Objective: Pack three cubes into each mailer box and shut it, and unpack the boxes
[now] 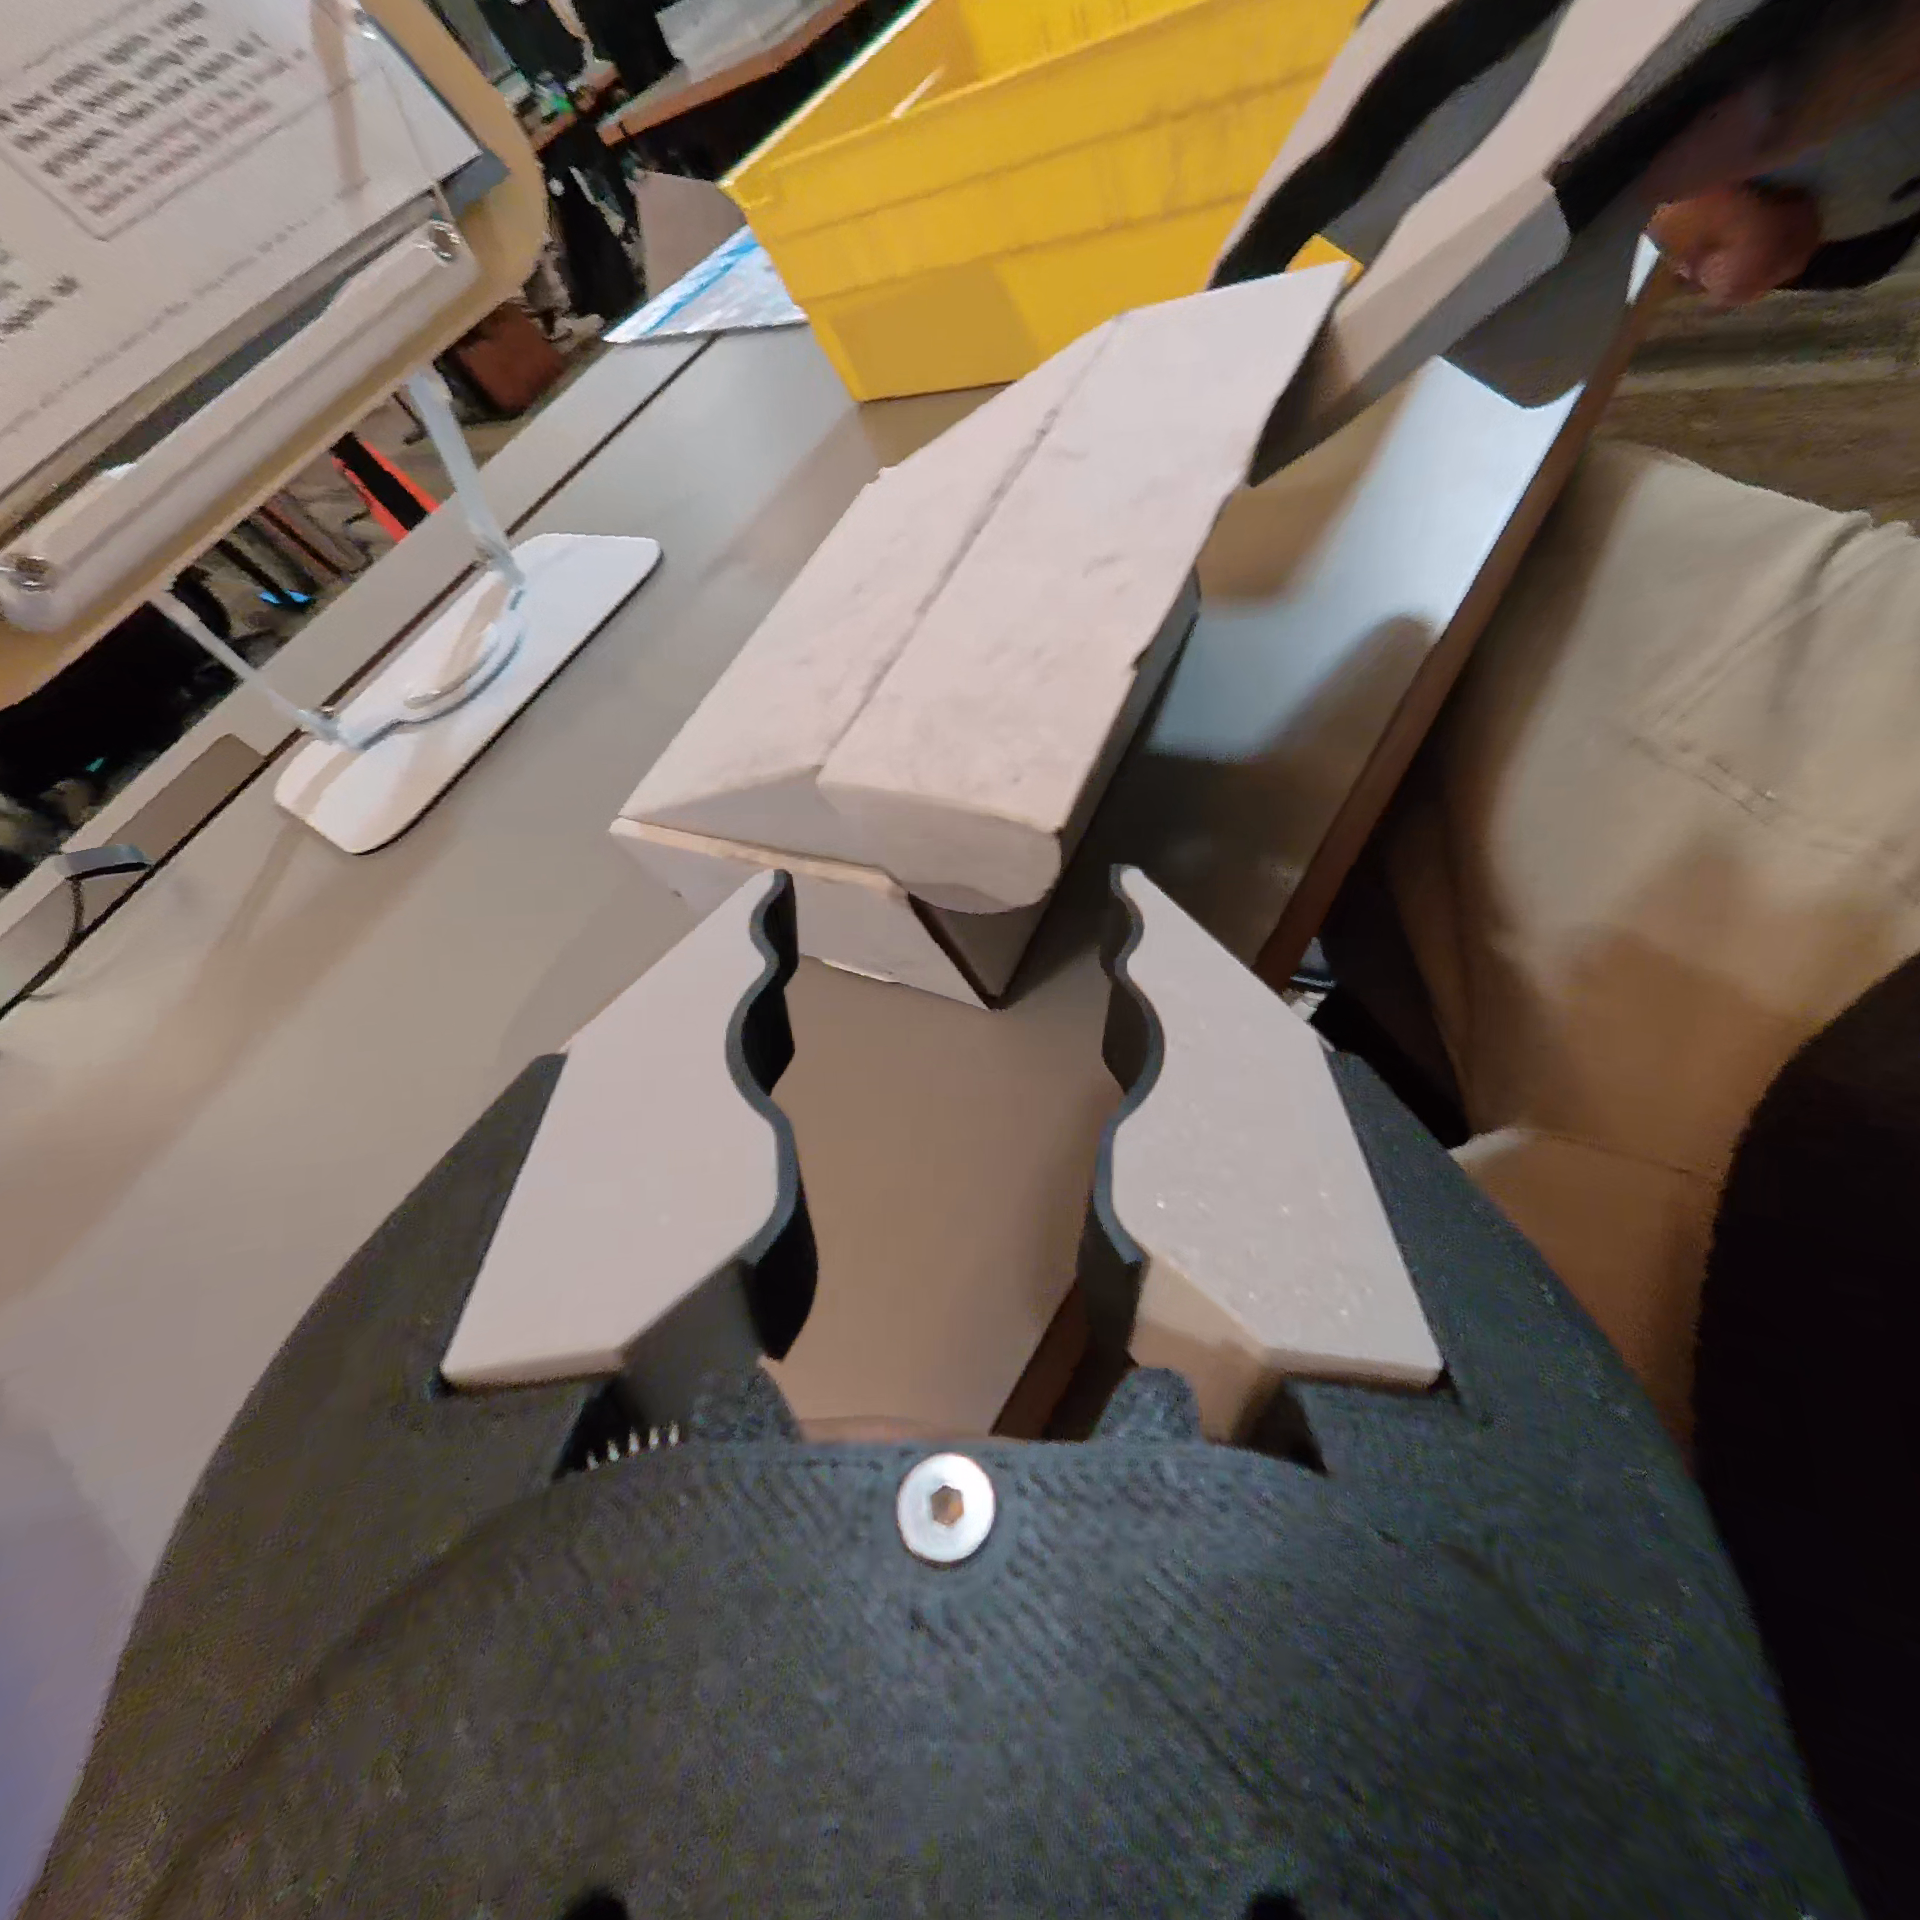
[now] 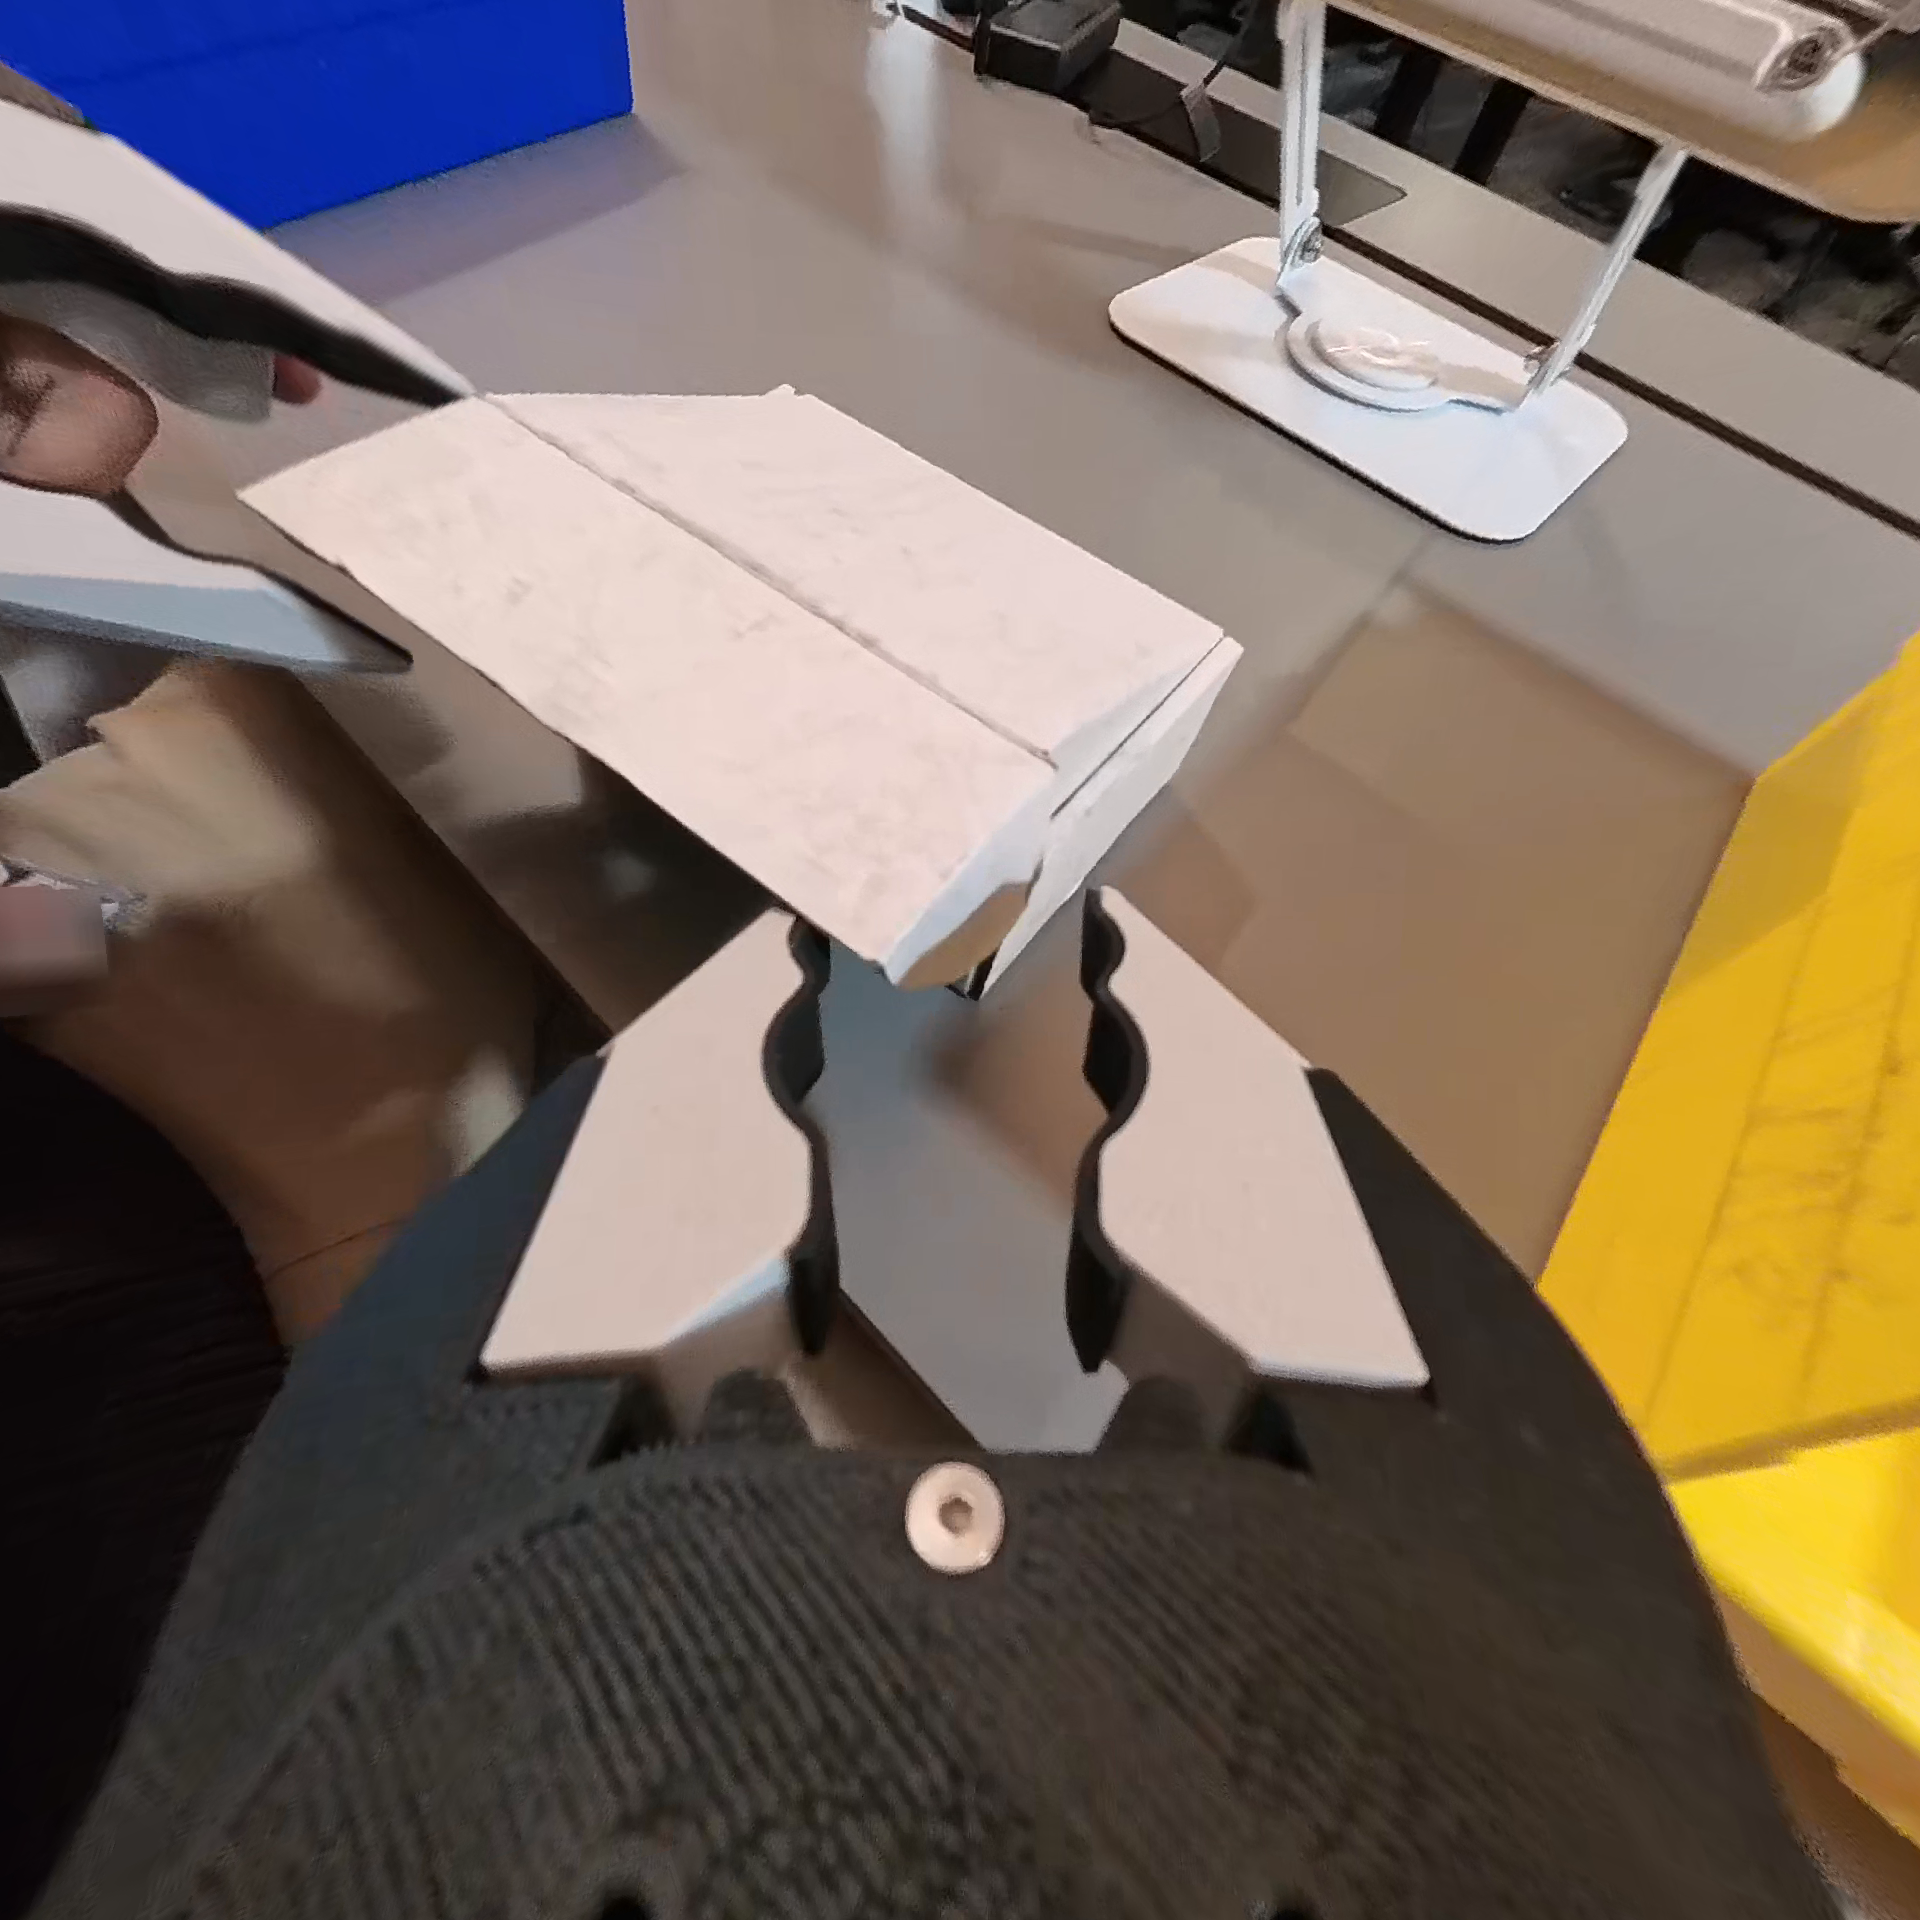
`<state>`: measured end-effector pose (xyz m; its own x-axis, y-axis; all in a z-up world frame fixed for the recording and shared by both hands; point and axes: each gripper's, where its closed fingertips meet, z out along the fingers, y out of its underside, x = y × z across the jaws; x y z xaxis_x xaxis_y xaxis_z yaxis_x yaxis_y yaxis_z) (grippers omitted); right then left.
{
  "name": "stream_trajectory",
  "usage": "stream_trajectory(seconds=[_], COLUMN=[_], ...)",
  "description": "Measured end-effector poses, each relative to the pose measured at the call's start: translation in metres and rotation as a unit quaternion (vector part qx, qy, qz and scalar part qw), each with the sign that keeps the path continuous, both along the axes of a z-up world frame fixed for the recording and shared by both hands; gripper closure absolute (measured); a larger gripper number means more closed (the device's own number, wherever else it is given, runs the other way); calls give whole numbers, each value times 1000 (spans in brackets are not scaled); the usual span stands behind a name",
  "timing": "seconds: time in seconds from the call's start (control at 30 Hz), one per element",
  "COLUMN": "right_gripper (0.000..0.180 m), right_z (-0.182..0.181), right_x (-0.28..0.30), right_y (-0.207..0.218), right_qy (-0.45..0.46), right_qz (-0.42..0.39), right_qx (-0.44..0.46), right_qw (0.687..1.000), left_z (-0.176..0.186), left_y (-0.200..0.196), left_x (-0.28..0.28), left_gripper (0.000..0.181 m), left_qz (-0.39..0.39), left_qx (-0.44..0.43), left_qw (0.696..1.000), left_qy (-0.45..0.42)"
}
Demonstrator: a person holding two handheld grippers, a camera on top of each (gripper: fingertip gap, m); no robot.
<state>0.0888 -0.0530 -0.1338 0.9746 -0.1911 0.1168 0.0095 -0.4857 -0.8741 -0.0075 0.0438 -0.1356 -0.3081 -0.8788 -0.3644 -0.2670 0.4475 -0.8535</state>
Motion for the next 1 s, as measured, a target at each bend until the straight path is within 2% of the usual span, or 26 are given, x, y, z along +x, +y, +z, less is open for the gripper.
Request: stream_trajectory(seconds=[0.17,0.3,0.4,0.47,0.77,0.8,0.9,1.0], right_gripper=[133,142,148,148,143,136,125,122], right_z=[-2,0,-1,-2,-3,0,9,10], right_x=[-9,-7,-8,-8,-5,-4,-2,-1], right_y=[7,5,5,5,5,5,5,4], right_qy=[-19,-69,-68,-60,-50,-49,-47,-45], right_qz=[15,13,15,18,4,1,-8,-9], right_qx=[-11,-26,-31,-31,-27,-20,4,8], right_qw=[1000,997,997,998,998,999,999,999], left_z=[-3,-1,0,-1,-5,-4,0,3], left_y=[-3,-10,-6,-5,-7,-6,1,3], left_x=[4,6,7,6,6,6,9,10], left_gripper=[128,129,139,145,144,142,116,109], left_qz=[-3,-3,4,-2,-10,-8,14,20], left_qx=[13,29,38,26,5,6,12,-2], left_qw=[1000,999,999,999,1000,1000,1000,1000], left_qy=[-8,-20,-26,-20,-6,-7,-20,-24])
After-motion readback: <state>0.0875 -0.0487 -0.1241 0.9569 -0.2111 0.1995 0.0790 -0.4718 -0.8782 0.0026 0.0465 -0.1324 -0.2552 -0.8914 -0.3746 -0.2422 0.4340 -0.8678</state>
